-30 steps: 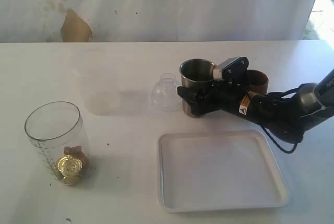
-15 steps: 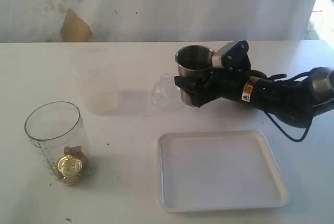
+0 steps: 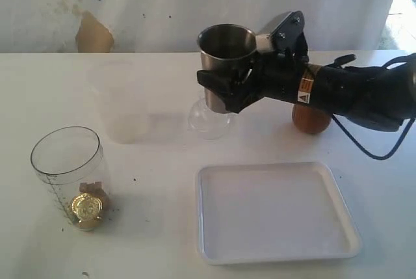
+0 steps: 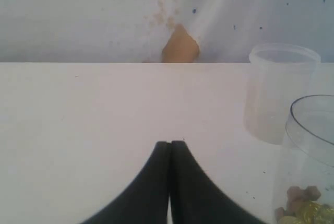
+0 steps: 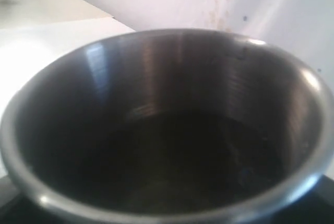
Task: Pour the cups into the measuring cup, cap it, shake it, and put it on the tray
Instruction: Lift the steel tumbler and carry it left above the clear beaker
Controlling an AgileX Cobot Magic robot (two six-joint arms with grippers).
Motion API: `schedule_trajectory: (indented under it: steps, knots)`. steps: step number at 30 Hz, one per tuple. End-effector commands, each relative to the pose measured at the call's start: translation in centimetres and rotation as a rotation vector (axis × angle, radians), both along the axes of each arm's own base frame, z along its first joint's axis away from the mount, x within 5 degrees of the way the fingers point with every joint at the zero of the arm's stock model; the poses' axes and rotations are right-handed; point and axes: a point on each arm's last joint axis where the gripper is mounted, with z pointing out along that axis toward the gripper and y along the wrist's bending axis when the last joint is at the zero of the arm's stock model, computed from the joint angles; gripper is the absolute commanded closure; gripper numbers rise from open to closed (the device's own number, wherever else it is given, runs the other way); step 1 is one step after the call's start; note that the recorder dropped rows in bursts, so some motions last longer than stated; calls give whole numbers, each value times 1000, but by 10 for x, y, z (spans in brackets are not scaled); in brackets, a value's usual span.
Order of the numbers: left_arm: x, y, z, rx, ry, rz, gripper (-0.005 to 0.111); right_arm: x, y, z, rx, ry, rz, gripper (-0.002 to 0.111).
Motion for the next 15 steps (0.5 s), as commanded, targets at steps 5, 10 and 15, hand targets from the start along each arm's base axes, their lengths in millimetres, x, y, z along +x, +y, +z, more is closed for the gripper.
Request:
schedule_trajectory:
  steps: [5,10,15]
  knots:
    - [0,0,-1,-1,-2,-1,107,-12,55,28,24,8,97,108]
    - [0,0,-1,-1,-2,-1,107,-19,80,36,27,-17,161,108]
    - [0,0,-1,-1,-2,-1,107,-27,103,41,10,-23,198,108]
